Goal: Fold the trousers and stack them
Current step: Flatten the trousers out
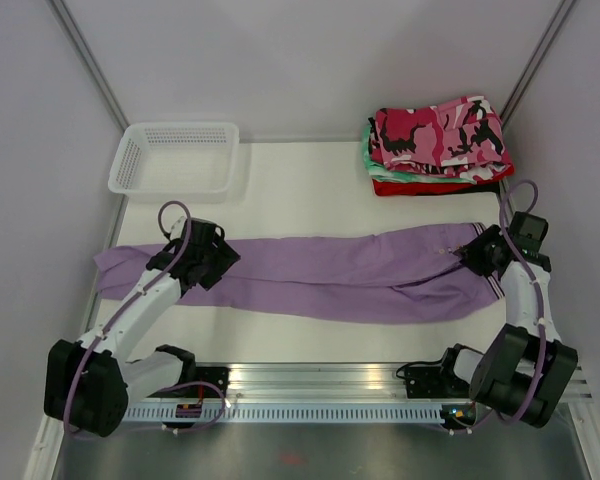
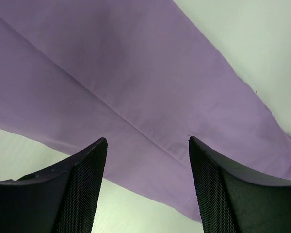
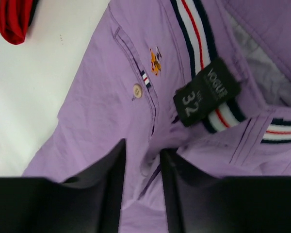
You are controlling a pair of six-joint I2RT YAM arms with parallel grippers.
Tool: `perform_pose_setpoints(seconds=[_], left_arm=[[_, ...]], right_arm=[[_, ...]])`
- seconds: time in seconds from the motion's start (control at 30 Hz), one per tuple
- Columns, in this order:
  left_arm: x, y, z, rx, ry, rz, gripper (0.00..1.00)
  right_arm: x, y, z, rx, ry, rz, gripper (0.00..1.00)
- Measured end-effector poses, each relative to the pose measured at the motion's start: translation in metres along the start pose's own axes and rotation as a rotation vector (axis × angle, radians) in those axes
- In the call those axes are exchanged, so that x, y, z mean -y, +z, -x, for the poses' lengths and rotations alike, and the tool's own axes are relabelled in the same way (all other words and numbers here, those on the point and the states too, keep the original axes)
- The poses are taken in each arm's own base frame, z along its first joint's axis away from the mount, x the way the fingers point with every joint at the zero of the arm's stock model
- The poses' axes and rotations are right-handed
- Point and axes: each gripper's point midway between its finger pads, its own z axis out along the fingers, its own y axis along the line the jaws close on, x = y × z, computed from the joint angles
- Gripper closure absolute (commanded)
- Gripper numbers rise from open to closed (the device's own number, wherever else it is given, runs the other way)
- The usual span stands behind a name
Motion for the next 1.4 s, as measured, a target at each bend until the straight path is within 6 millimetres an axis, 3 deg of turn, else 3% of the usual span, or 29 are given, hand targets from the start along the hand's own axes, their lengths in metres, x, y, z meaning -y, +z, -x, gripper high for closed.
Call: perform_pose_setpoints(seconds=[0.13, 0.27, 0.4, 0.57, 0.73, 0.83, 0.87, 0.9, 1.07, 1.1, 1.3, 1.4], left_arm=[[-0.011, 0.007, 0.012, 0.022, -0.055, 0.036, 0.27], [-0.02, 0.019, 0.016, 0.032, -0.094, 0.085, 0.27], [-0.031, 0.033, 0.014, 0.019, -0.135, 0.137, 0.28], [-0.037, 0.047, 0.018, 0.026, -0.172, 0.165, 0.37], [-0.048, 0.054, 0.032, 0.077, -0.198, 0.207, 0.41], [-0.055, 0.057, 0.046, 0.121, -0.232, 0.22, 0.46], [-0.057, 0.058, 0.049, 0.131, -0.243, 0.222, 0.51], [-0.06, 0.059, 0.052, 0.14, -0.253, 0.224, 0.67], [-0.072, 0.063, 0.059, 0.179, -0.288, 0.24, 0.89], [-0.073, 0.063, 0.061, 0.185, -0.292, 0.239, 0.98], [-0.071, 0.059, 0.083, 0.217, -0.318, 0.223, 0.98], [-0.051, 0.044, 0.111, 0.244, -0.267, 0.194, 0.98]], right_arm=[[0.005, 0.013, 0.001, -0.019, 0.014, -0.016, 0.81], [0.007, 0.018, 0.001, -0.027, 0.012, -0.02, 1.0], [0.004, 0.021, 0.004, -0.026, 0.012, -0.011, 1.0], [-0.007, 0.021, 0.018, -0.006, 0.001, 0.018, 1.0], [-0.024, 0.018, 0.038, 0.046, -0.019, 0.063, 1.0], [-0.027, 0.022, 0.04, 0.047, -0.012, 0.074, 1.0], [-0.027, 0.024, 0.04, 0.043, -0.008, 0.075, 1.0], [-0.027, 0.025, 0.039, 0.039, -0.006, 0.077, 1.0], [-0.032, 0.028, 0.039, 0.039, -0.008, 0.091, 1.0], [-0.033, 0.028, 0.04, 0.038, -0.008, 0.092, 1.0], [-0.047, 0.029, 0.055, 0.045, -0.018, 0.114, 1.0], [-0.061, 0.028, 0.065, 0.044, -0.027, 0.132, 1.0]])
